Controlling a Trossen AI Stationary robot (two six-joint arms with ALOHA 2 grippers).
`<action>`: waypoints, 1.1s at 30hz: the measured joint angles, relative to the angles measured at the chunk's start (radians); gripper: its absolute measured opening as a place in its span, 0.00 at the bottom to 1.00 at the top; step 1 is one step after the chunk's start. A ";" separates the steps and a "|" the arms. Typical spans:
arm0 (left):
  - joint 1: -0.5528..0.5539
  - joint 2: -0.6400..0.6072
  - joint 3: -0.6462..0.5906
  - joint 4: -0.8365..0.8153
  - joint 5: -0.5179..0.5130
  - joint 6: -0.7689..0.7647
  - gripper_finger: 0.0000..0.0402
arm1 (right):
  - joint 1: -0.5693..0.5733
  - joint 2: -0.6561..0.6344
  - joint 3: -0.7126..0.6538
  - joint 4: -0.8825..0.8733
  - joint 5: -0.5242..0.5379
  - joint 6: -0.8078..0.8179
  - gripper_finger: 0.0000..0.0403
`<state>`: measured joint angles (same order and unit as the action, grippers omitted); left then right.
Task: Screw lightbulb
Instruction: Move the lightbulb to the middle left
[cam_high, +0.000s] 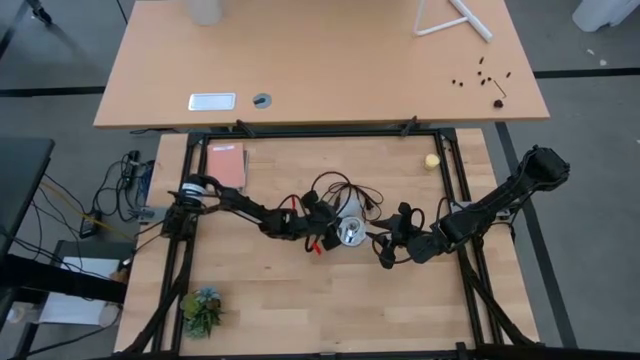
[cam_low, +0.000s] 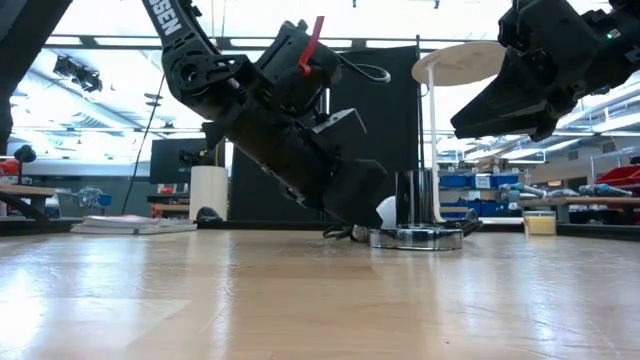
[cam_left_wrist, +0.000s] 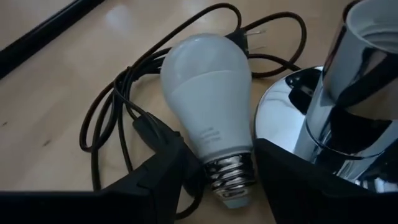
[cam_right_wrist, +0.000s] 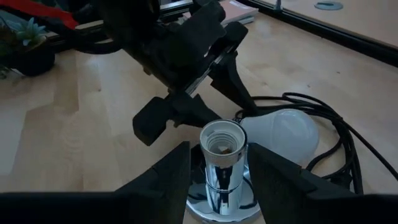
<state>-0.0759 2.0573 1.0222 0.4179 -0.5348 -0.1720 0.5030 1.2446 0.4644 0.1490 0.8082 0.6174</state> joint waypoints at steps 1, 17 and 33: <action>-0.003 0.001 0.005 -0.003 -0.005 0.010 0.51 | 0.000 0.000 0.000 0.000 0.000 0.000 0.42; -0.004 0.007 0.152 -0.106 -0.038 0.110 0.51 | 0.000 0.000 0.000 0.011 -0.005 0.000 0.42; 0.117 0.010 0.246 -0.294 0.215 -0.004 0.51 | 0.000 0.000 0.000 0.024 -0.005 -0.018 0.42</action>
<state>0.0408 2.0673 1.2678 0.1242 -0.3198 -0.1765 0.5030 1.2446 0.4644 0.1729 0.8036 0.5995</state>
